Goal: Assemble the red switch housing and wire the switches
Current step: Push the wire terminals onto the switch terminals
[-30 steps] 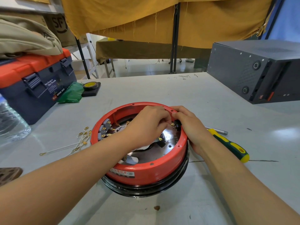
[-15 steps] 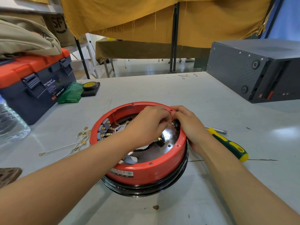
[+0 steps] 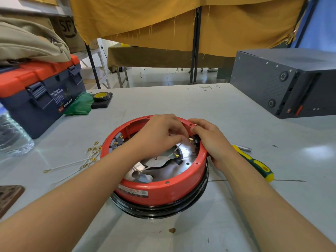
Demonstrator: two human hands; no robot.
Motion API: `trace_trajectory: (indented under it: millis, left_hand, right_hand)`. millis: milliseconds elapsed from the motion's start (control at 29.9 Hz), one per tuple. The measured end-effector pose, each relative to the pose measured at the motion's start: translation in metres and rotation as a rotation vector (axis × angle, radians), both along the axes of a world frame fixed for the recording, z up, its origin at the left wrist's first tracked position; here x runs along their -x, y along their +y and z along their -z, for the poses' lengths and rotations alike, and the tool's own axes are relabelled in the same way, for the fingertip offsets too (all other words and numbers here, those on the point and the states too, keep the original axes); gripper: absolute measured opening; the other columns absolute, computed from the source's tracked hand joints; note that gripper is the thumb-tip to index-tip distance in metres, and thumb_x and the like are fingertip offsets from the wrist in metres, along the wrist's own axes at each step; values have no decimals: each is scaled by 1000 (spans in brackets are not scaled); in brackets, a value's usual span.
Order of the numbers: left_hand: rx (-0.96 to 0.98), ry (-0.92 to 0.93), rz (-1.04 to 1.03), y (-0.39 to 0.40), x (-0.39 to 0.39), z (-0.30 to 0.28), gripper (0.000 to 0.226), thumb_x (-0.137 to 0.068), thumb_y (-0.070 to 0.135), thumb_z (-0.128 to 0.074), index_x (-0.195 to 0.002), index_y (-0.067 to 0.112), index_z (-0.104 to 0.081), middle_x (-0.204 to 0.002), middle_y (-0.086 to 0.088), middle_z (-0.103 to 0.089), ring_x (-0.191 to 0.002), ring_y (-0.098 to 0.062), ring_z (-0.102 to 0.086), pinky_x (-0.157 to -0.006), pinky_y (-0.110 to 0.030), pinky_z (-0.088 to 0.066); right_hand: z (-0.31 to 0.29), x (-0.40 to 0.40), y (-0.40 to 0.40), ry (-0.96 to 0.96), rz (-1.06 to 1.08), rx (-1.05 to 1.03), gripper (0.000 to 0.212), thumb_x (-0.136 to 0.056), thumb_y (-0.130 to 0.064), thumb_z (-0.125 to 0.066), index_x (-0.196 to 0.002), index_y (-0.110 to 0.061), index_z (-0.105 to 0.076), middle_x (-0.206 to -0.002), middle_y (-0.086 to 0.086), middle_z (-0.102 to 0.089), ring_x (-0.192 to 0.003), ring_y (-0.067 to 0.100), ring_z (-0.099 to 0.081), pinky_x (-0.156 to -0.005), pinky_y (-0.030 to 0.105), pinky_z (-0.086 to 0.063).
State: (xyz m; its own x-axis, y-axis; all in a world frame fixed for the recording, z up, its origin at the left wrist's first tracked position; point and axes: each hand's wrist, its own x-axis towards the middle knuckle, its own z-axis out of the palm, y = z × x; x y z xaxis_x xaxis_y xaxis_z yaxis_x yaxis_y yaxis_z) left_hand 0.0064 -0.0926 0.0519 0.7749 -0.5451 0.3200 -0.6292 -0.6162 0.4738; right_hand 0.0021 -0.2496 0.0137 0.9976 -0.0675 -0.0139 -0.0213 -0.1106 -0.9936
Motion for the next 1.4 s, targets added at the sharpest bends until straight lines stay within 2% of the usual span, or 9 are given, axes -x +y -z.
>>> trace_trajectory:
  millis: [167,535,602,702,802,1003,1137,1237,1404]
  left_hand:
    - [79,36,-69,19,3,-8,6,-83,16,-69,-85,20,-74,-90,7,-65,-77,0,-57,-69,-4,-37]
    - [331,11,-468,103,19,15,20,-83,17,-69,-99,29,-67,-113,10,-57,-103,-3,-52,-86,-15,-36]
    - [407,111,-548,111,21,22,25,-84,18,-68,-104,31,-62,-116,9,-54,-104,-5,-52,-85,-22,-39]
    - [588,309,-548,119,25,29,25,-86,12,-65,-104,29,-60,-108,11,-63,-91,-4,-64,-65,-19,-51]
    - [654,374,-512,123,25,30,27,-86,7,-65,-106,25,-62,-104,7,-67,-84,-3,-68,-62,-17,-53]
    - [582,420,-421,140,23,28,24,-89,19,-62,-112,25,-64,-109,11,-68,-102,-1,-62,-81,-15,-47]
    - [354,230,-606,172,24,35,18,-89,11,-62,-95,25,-70,-98,7,-70,-92,-2,-63,-75,-13,-45]
    - [218,196,-695,191,29,45,21,-85,10,-63,-83,30,-69,-91,6,-68,-82,-3,-61,-68,-15,-43]
    - [103,207,-692,197,29,54,10,-81,20,-71,-89,25,-71,-92,4,-61,-81,-4,-55,-65,-13,-38]
  right_hand:
    - [1,1,-2,36,-18,-59,36,-88,-8,-56,-122,-20,-61,-111,12,-68,-104,34,-63,-97,46,-49]
    - [3,5,10,-10,73,-26,34,-91,-7,-48,-117,-22,-64,-108,3,-68,-101,25,-64,-94,43,-51]
    - [4,7,13,-22,100,23,32,-90,-9,-47,-111,-24,-65,-104,2,-69,-98,25,-64,-91,45,-52]
    - [1,8,12,-18,109,69,27,-89,-13,-48,-107,-27,-63,-105,2,-67,-95,25,-64,-84,43,-54]
    - [-2,8,5,7,70,39,26,-89,-17,-53,-111,-28,-61,-107,2,-66,-80,20,-64,-58,27,-50]
    - [1,7,4,21,-44,-27,31,-88,-10,-55,-111,-27,-67,-104,5,-70,-89,23,-66,-74,32,-50]
    - [1,7,6,18,5,-50,32,-88,-5,-51,-99,-26,-72,-83,8,-67,-77,29,-55,-65,35,-49]
    - [2,7,8,13,-2,-65,32,-87,-4,-50,-100,-24,-72,-89,15,-68,-79,31,-55,-68,38,-49]
    - [2,8,9,8,-12,-60,33,-87,-3,-50,-100,-23,-72,-93,15,-70,-80,31,-59,-71,41,-50]
